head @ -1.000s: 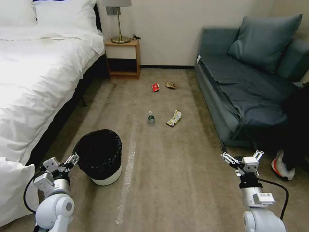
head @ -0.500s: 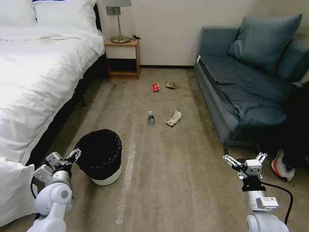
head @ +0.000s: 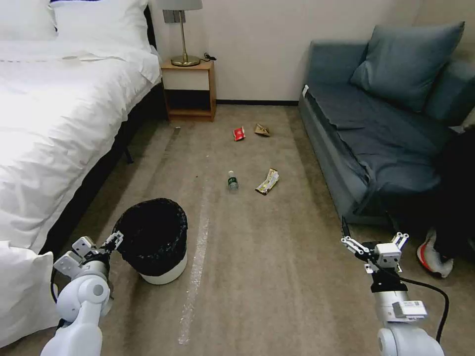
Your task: Pick up the trash bin, then pick up the garbage on the floor and place it into the trash bin.
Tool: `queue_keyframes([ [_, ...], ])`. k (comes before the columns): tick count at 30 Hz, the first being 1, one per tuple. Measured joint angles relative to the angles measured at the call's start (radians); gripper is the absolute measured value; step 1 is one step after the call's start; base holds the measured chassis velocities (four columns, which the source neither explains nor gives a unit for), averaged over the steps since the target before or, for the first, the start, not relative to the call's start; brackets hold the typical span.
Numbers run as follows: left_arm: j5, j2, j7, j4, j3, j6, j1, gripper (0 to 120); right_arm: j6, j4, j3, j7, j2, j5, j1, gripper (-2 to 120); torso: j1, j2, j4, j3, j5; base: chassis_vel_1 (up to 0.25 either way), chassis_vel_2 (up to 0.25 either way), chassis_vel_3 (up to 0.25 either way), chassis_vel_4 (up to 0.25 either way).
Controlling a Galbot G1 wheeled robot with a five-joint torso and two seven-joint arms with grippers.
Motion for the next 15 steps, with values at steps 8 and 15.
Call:
queue_keyframes([
  [8, 0.001, -0.005, 0.019, 0.029, 0.005, 0.019, -0.016, 96, 0.008, -0.008, -0.003, -0.011, -0.004, 0.000, 0.004, 100, 0.000, 0.000, 0.0000, 0.000, 0.0000, 0.000, 0.000, 0.000, 0.000],
  [15, 0.013, -0.006, 0.037, 0.057, 0.008, 0.035, -0.026, 74, 0.025, -0.021, -0.007, -0.015, -0.002, -0.001, 0.007, 100, 0.000, 0.000, 0.0000, 0.000, 0.0000, 0.000, 0.000, 0.000, 0.000],
])
